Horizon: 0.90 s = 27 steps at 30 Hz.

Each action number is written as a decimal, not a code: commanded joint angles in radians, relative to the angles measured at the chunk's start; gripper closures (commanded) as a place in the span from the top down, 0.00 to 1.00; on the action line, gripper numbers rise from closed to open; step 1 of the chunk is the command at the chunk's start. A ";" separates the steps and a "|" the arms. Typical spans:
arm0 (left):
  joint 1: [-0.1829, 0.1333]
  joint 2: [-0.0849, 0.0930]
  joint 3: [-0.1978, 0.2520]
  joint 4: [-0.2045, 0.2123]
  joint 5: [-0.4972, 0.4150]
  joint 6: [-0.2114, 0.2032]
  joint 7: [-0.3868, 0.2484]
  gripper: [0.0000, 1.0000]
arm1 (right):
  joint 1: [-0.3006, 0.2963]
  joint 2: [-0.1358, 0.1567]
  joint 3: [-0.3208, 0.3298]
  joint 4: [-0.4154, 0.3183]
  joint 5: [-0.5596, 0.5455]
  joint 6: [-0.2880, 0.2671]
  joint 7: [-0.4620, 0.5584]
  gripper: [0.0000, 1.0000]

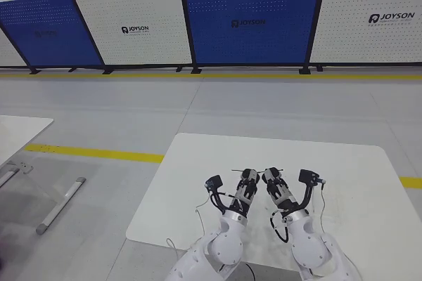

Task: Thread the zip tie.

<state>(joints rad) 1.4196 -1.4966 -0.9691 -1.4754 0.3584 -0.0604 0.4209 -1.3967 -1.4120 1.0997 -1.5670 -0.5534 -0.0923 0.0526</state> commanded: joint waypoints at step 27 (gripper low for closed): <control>-0.009 -0.011 0.011 0.032 0.008 0.002 0.026 0.00 | -0.016 0.007 0.035 -0.017 0.050 -0.028 0.041 0.66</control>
<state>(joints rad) 1.4107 -1.5074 -0.9597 -1.4454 0.3671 -0.0582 0.4466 -1.4121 -1.4045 1.1345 -1.5832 -0.5030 -0.1198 0.0983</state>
